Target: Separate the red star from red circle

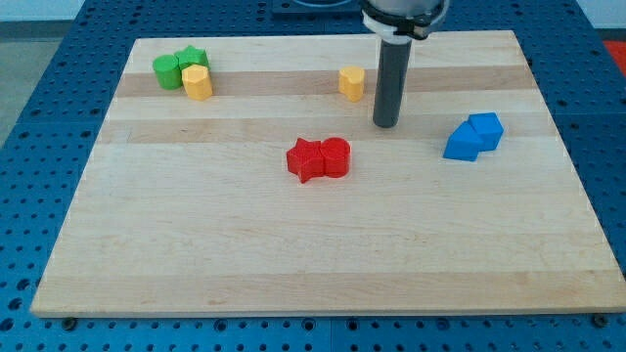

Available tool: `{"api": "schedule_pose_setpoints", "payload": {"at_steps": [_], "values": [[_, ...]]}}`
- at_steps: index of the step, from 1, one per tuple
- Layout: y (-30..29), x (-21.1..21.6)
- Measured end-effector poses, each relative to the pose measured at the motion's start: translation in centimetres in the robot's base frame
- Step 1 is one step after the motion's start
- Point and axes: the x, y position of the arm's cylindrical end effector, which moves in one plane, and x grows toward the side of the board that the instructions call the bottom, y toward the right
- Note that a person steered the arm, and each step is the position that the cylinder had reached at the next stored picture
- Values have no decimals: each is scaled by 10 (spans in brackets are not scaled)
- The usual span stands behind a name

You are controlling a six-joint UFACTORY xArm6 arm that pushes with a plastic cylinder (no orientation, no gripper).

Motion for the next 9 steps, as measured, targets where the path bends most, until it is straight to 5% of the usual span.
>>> {"api": "schedule_pose_setpoints", "payload": {"at_steps": [9], "values": [[-32,71]]}}
